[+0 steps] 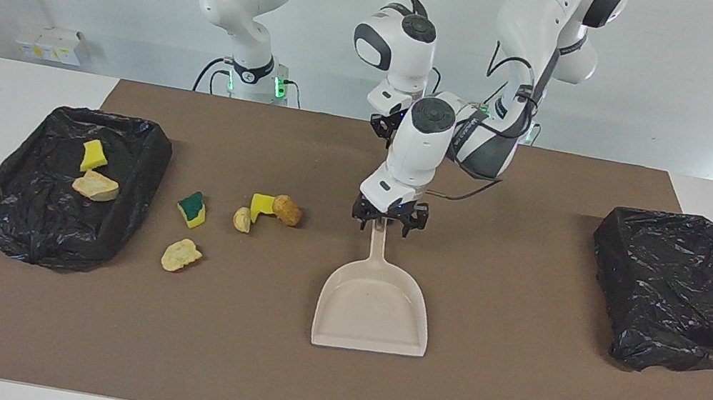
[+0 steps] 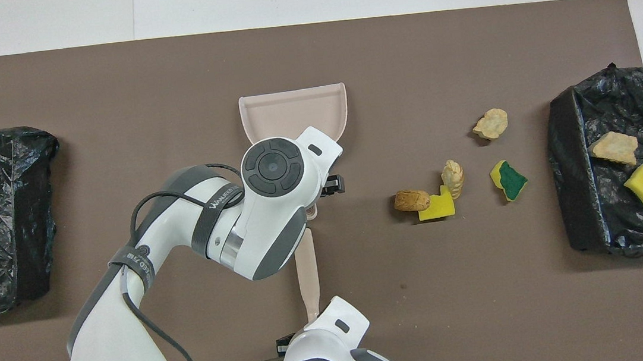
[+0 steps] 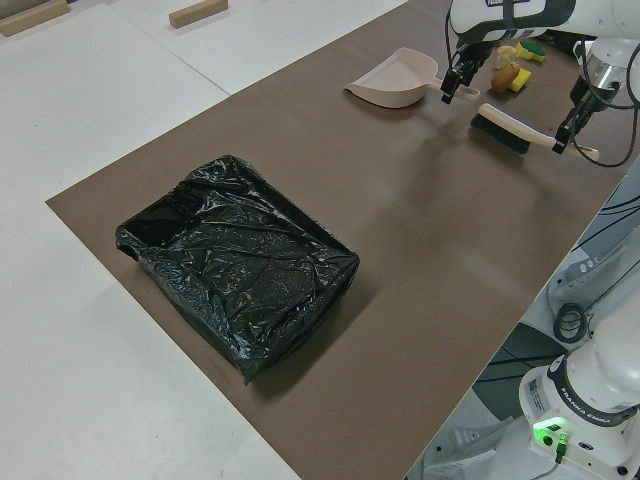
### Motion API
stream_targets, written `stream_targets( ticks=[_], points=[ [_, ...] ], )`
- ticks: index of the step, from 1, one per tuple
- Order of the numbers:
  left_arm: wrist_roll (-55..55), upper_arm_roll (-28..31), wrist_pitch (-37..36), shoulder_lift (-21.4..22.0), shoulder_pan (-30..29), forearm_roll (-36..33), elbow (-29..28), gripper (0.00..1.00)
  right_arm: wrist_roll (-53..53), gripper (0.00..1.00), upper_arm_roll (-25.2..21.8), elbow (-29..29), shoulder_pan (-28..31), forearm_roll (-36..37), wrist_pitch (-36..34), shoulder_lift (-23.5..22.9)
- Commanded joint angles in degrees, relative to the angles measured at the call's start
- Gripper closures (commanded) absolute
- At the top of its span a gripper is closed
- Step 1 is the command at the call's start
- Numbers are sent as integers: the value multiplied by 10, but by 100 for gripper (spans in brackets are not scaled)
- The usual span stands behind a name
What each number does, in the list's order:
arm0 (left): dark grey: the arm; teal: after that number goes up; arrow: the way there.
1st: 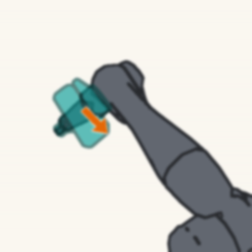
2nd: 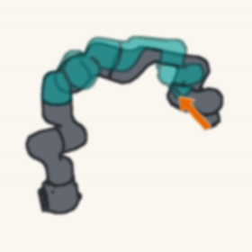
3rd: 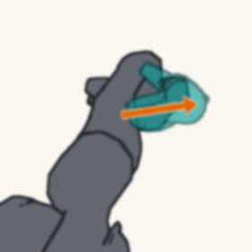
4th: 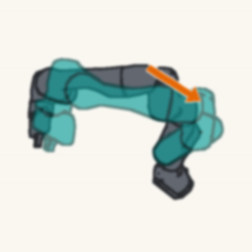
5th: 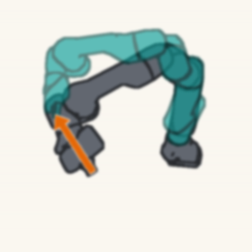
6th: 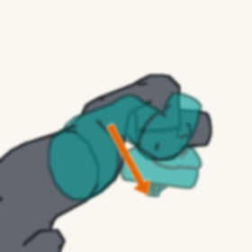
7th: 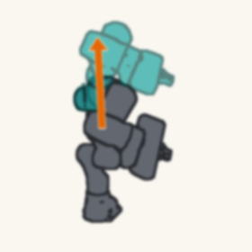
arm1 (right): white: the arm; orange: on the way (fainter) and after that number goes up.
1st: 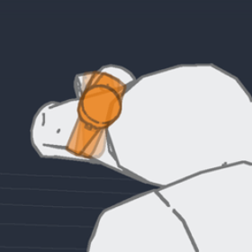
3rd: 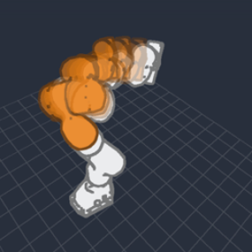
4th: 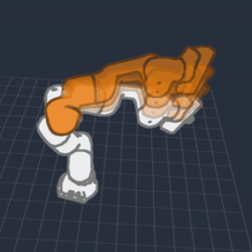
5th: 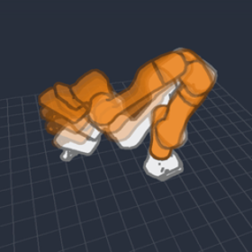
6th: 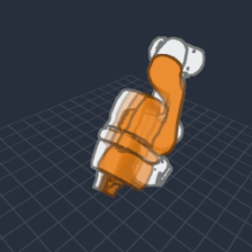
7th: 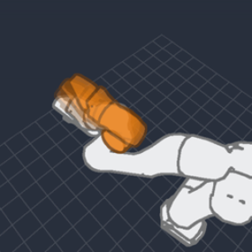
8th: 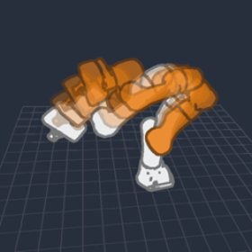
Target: Sweep and dump trash in bin
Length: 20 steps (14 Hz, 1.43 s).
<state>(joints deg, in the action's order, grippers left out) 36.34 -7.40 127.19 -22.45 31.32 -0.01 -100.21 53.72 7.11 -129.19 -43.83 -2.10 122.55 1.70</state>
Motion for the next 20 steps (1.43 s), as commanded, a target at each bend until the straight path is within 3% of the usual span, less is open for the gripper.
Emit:
stream_targets(
  ticks=[1,2,3,4,11,16,20],
  points=[
    [8,5,7,3,6,-11,-8,66,19,100,4,-11,33,-13,-59,49],
    [9,5,6,3,6,-11,-8,78,19,100,4,-11,46,-13,-77,61],
    [8,5,6,3,6,-11,-8,98,11,100,4,-12,67,-13,-99,75],
    [8,5,5,3,6,-11,-8,100,3,100,4,-12,87,-13,-121,88],
    [-48,8,-19,15,-3,-73,-4,100,-123,100,0,-7,228,30,-155,111],
    [-259,13,-140,71,-36,-72,-5,100,-291,100,1,-8,377,58,-132,107],
    [-402,12,-218,117,-65,-72,-18,100,-488,100,1,-17,501,63,-87,99]
  ],
)
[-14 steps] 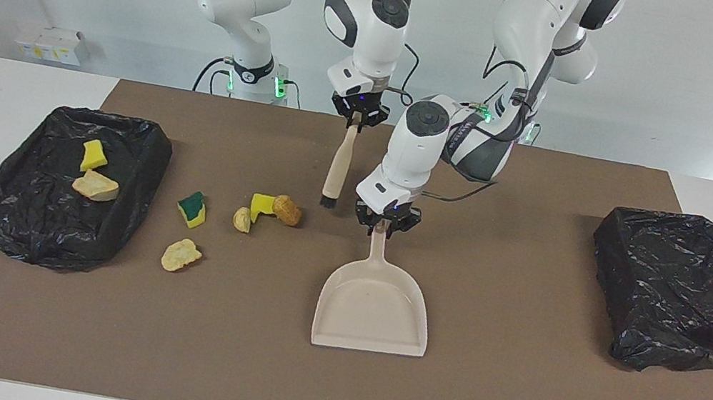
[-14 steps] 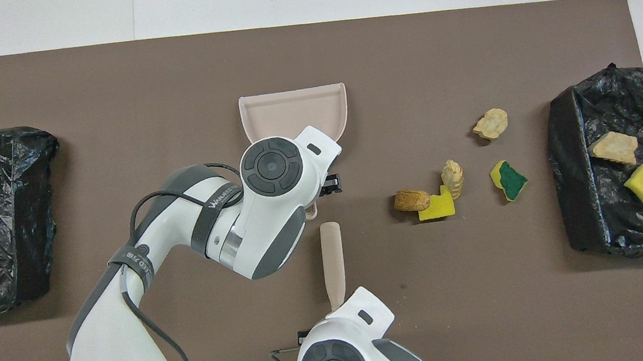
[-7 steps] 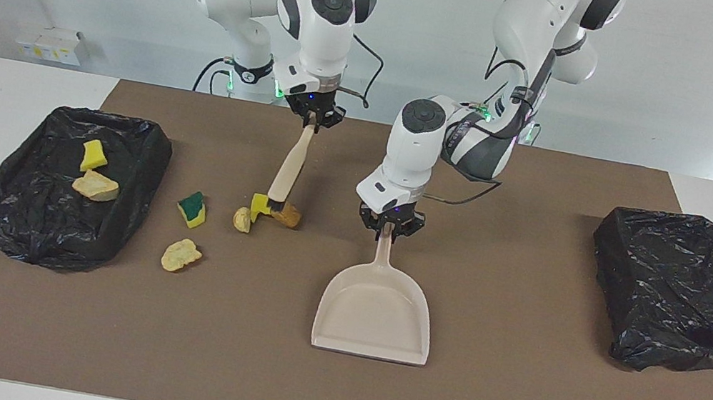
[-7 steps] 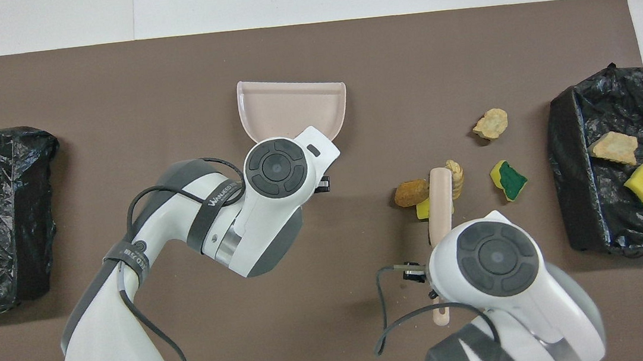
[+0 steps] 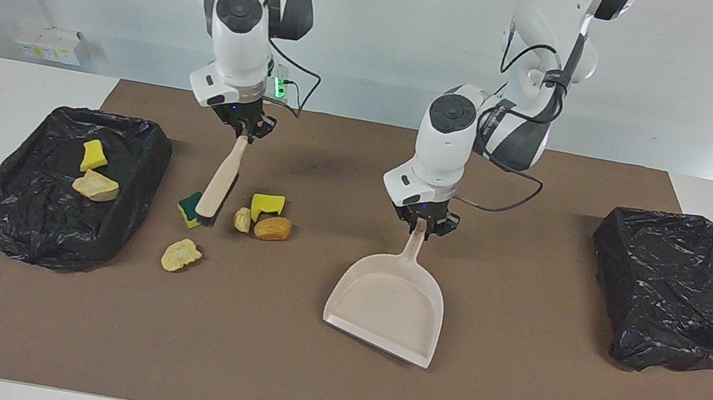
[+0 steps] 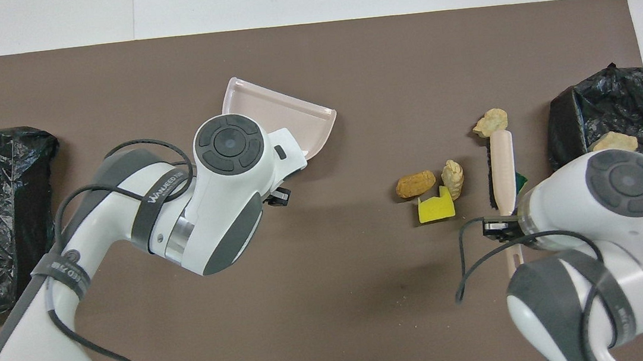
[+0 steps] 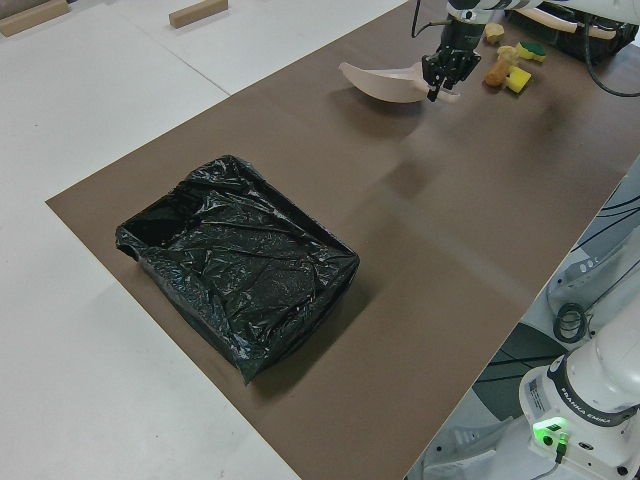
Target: Sweep and dump trash in bin
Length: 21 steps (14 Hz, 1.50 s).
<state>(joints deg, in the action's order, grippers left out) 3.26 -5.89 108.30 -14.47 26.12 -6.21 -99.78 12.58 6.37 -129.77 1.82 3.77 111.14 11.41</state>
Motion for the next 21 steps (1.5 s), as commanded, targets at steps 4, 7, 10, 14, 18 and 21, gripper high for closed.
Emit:
stream_targets(
  ticks=[4,7,10,14,18,21],
  points=[
    [-249,-3,-107,73,-22,-9,-59,100,-134,100,7,-17,66,11,93,-36],
    [-320,-3,-106,102,-21,-9,-106,100,-167,100,8,-15,92,47,167,-91],
    [-341,-4,-76,130,-19,-8,-159,100,-180,100,10,-11,86,50,182,-116],
    [-363,-4,39,153,-14,-5,-219,100,-179,100,12,-11,16,40,149,-119],
    [-376,-7,51,153,-5,4,-222,100,-137,100,12,-11,-48,-3,146,-123],
    [-390,-7,71,149,-1,9,-230,100,-79,100,13,1,-101,-27,133,-126]
  ],
)
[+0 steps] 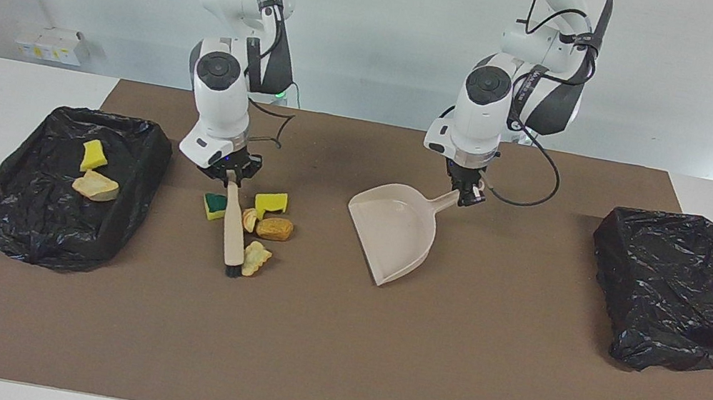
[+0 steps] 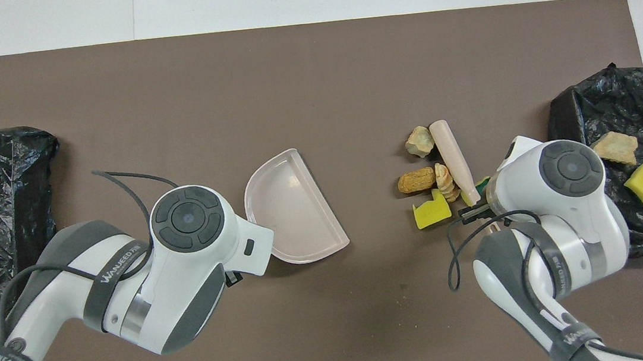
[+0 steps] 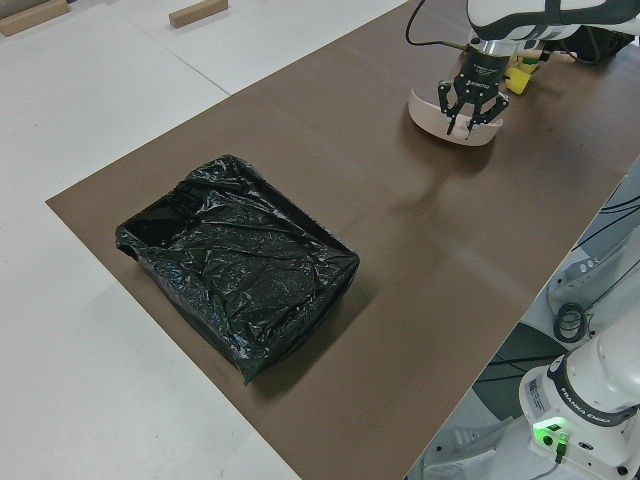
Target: Sweep and dump trash in bin
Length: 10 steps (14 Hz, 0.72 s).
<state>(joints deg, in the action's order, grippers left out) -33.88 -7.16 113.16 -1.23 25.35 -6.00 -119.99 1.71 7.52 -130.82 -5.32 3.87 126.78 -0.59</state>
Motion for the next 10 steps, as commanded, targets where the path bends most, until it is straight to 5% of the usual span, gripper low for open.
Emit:
stream_targets(
  ticks=[1,5,10],
  points=[
    [-21,5,22,18,7,19,-36,100,56,100,1,23,-57,-52,-28,-14],
    [-22,6,33,22,9,45,-49,100,130,100,1,46,-150,-89,-21,-29],
    [-19,6,33,22,11,45,-49,100,85,100,3,63,-225,-222,-21,-28]
  ],
)
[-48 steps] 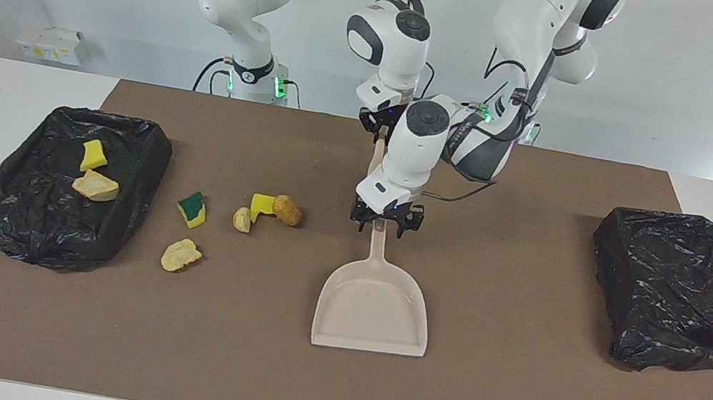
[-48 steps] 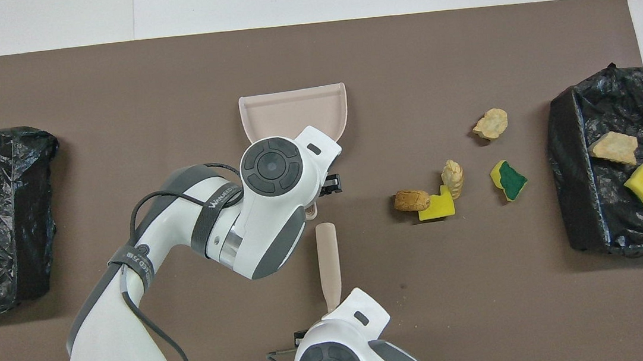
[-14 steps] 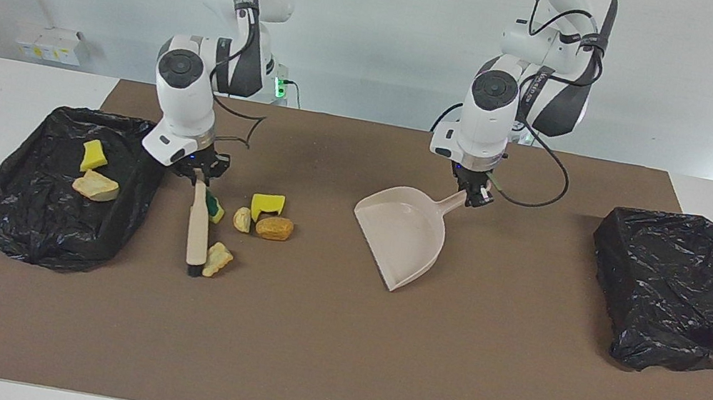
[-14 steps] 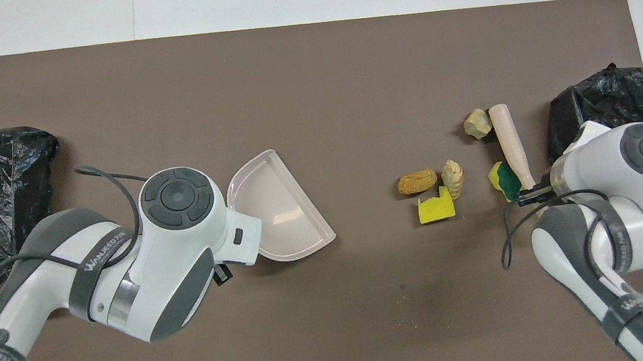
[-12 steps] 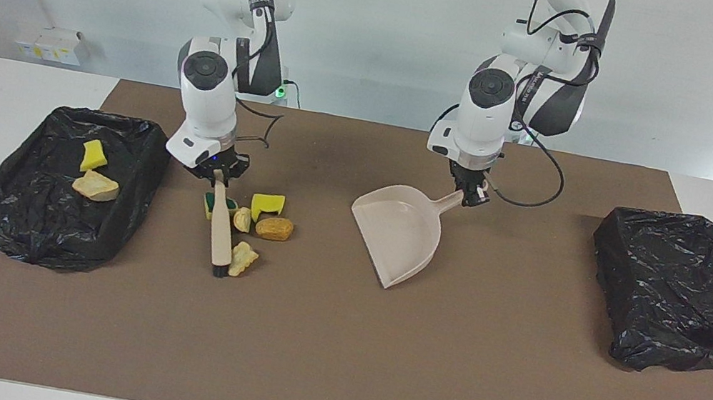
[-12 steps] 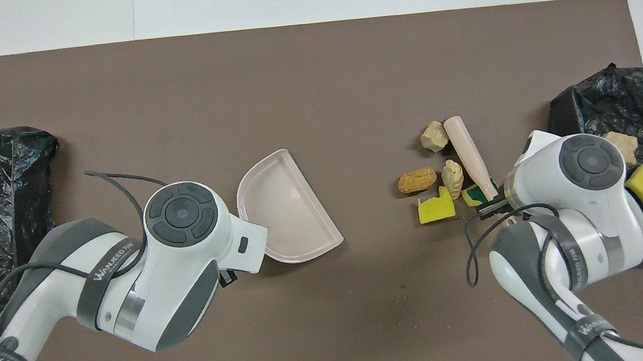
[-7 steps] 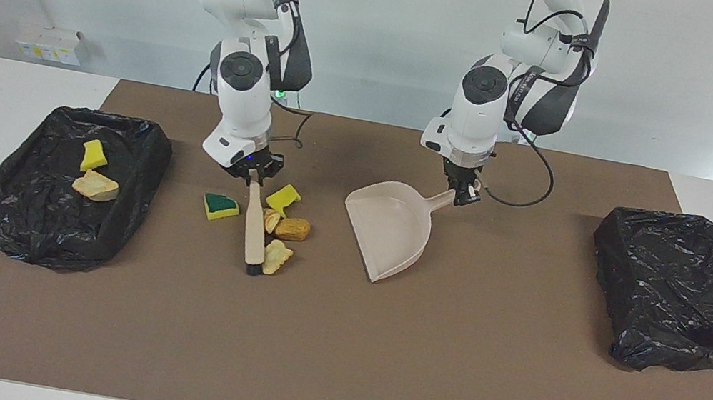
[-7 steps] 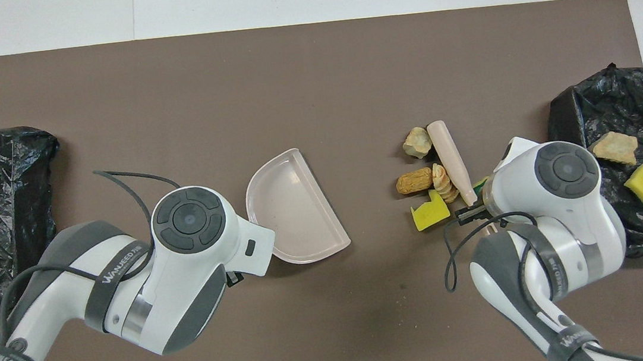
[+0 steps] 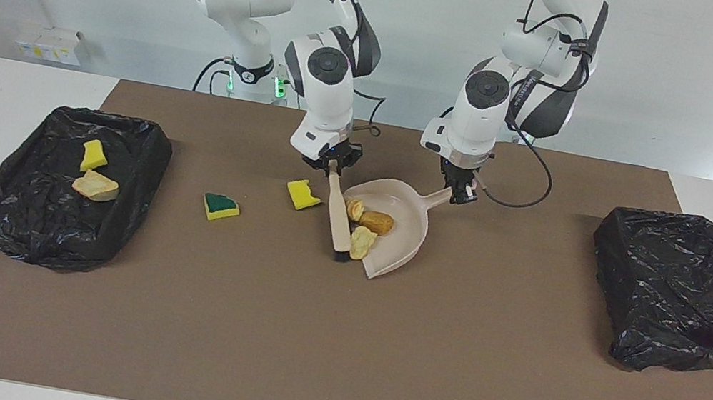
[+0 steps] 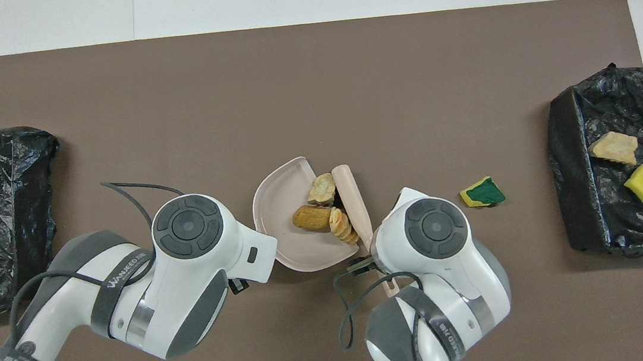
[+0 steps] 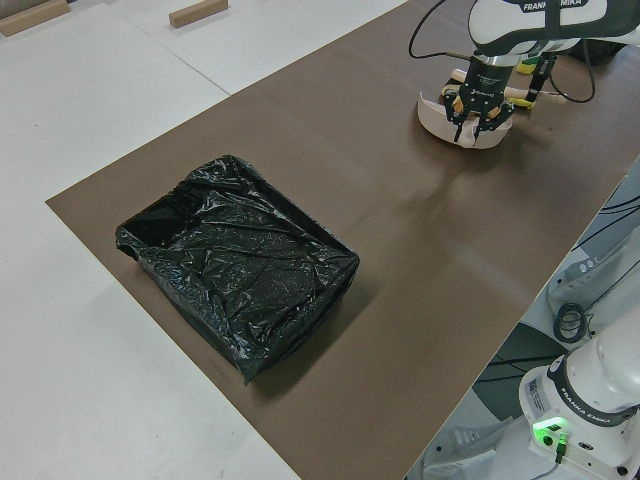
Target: Sweep and dump trash in bin
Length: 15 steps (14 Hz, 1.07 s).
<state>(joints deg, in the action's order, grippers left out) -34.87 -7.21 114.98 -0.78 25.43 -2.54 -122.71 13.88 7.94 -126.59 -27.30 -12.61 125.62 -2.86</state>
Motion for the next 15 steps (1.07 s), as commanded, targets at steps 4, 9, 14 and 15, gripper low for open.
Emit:
stream_targets(
  ticks=[4,9,14,15],
  points=[
    [-6,6,14,17,11,10,-22,100,-30,100,-6,66,1,-70,-120,16],
    [-7,7,14,17,10,10,-22,100,-35,100,-9,66,83,4,-233,70],
    [-7,7,15,17,10,10,-22,100,9,100,-8,57,178,84,-256,96],
    [-7,7,15,17,10,10,-22,100,5,100,-8,47,193,102,-257,107]
  ],
)
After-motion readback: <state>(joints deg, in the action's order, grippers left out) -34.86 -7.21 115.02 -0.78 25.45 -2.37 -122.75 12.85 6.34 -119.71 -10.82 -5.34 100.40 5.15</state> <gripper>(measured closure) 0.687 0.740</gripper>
